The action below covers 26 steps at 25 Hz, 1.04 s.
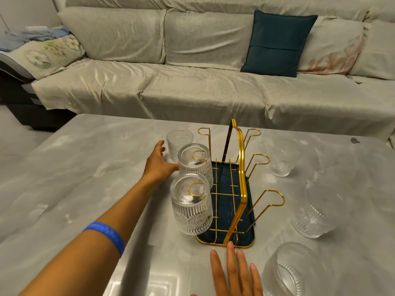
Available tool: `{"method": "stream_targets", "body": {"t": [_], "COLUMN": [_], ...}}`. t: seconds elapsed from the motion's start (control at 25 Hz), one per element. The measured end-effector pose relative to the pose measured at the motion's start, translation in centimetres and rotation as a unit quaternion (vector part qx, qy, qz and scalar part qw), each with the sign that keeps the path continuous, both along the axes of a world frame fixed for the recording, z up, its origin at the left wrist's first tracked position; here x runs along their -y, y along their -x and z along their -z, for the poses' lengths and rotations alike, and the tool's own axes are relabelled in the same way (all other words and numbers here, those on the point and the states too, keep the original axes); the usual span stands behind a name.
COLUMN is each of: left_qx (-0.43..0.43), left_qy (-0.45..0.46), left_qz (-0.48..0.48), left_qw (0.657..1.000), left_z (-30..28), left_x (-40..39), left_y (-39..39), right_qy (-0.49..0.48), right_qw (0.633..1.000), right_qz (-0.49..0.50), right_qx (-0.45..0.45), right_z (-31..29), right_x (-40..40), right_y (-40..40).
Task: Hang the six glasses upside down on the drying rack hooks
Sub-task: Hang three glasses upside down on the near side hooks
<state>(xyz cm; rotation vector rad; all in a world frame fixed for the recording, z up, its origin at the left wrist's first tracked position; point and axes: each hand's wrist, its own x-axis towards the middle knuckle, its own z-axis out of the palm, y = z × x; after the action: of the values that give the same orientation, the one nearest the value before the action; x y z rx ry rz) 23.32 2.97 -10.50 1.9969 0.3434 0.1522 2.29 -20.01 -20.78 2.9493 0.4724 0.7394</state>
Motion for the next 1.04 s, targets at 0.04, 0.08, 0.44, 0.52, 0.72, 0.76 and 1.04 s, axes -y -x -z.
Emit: {"method": "stream_targets", "body": {"t": [0.04,0.08,0.44,0.52,0.72,0.76,1.04], "left_qx": [0.01,0.019,0.061,0.076,0.121,0.124,0.148], "left_qy": [0.019,0.04,-0.014,-0.01,-0.026,-0.019,-0.01], "left_qz": [-0.002,-0.007,-0.022,-0.017,-0.034,-0.036,-0.017], "left_qw": [1.0,0.999,0.998,0.997,0.992,0.991,0.989], "left_z": [0.5,0.8,-0.7,-3.0,-9.6,-10.9,-16.5], "left_x": [0.4,0.7,-0.4,-1.5,-2.8,-2.9,-0.5], "left_y": [-1.0,-1.8,-1.2,0.1,3.3,3.7,3.9], "right_qy": [0.045,0.078,0.058,-0.005,-0.097,-0.112,-0.142], "right_qw": [0.999,0.997,0.998,0.999,0.991,0.988,0.985], "right_qz": [0.002,0.012,0.013,0.023,0.017,0.012,-0.01], "right_qx": [0.017,0.008,0.014,-0.025,-0.086,-0.101,-0.101], "right_z": [0.7,1.1,0.6,-0.2,-2.3,-2.5,-2.8], "right_x": [0.2,0.3,0.8,0.5,-0.5,-0.5,-0.6], "right_y": [-0.3,-0.6,-0.5,0.3,0.6,0.7,0.9]}}
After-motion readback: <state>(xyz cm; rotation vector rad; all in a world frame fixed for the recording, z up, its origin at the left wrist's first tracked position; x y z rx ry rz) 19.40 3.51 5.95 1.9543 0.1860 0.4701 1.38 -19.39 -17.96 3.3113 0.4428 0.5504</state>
